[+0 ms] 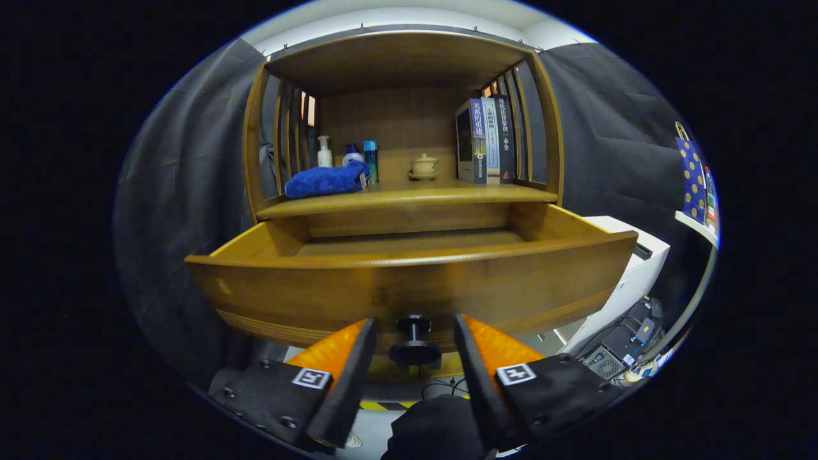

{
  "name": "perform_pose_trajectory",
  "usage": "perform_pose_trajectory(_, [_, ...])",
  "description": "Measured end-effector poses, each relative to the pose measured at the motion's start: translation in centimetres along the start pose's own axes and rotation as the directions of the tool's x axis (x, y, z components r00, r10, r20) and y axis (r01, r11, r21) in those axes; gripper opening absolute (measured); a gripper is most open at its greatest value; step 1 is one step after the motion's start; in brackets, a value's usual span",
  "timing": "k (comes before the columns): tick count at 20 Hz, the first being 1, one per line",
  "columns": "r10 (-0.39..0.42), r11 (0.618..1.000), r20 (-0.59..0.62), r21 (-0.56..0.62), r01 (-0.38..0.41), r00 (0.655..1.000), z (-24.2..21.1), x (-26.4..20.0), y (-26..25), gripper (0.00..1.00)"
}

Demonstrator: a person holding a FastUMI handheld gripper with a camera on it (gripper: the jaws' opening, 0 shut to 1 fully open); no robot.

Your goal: Pull open the drawer, take out the items inside it, and place them on the countertop above the cabinet.

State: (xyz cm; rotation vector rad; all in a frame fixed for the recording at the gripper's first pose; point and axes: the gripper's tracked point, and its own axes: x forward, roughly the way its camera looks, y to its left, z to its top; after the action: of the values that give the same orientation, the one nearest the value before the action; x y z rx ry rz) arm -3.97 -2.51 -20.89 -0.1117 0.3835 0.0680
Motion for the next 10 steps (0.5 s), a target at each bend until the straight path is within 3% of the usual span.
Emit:
perform_pose_trajectory(3, [0.049, 0.997, 0.027, -0.057, -0.047, 0.998, 4.0, -1.8, 1.1, 0.98])
perform_pose_trajectory(7, [0.106, 0.984, 0.112, -0.153, -0.088, 0.988, 9.8, -2.5, 2.7, 0.98])
perform_pose_trajectory(10, [0.133, 0.974, 0.126, -0.200, -0.106, 0.983, 12.7, -0.4, 3.6, 0.98])
